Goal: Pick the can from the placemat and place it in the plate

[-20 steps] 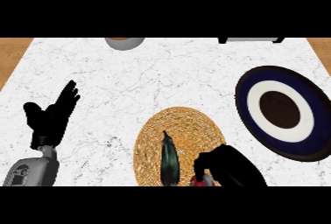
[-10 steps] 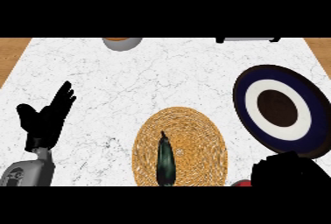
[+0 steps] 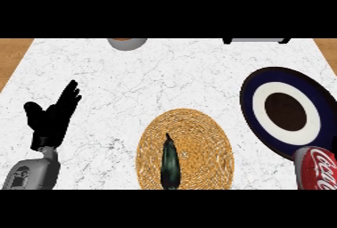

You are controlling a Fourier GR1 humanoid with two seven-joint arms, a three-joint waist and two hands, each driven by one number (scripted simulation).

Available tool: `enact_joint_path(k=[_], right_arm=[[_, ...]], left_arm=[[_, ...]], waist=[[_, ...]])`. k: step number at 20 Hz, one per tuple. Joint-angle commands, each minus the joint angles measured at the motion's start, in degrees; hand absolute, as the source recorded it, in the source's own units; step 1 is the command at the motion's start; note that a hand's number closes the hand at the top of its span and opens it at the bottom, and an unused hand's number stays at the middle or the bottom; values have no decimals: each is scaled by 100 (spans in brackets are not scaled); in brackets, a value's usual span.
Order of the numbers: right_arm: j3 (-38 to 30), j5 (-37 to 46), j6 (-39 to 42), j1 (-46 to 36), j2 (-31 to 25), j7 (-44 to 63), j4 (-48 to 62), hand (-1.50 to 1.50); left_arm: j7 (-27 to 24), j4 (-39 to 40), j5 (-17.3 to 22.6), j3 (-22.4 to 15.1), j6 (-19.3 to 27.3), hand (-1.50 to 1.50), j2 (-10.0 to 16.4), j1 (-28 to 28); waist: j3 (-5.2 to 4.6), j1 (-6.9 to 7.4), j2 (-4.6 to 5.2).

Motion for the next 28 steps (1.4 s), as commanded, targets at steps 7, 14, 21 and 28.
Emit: enact_joint_path(k=[7,14,21,28], right_arm=[[-1080,-353,0,-1409,-631,-297,2743,150],[-891,652,-392,-1967,-1190,-2124,5190,150],[-606,537,563,-2634,-1465,-2400,7162,-150],[-851,433,398,-3147,-1717,-4155,8083,-150]], left_arm=[[107,-96,-15,-14,-142,0,22,18],[-201,240,66,78,-308,0,22,14],[-109,49,-339,-310,180,0,-423,-108],[72,-107,-201,-103,25,0,-210,-66]], waist=[[0,85,9],[1,114,28],[7,174,51],[5,103,16]])
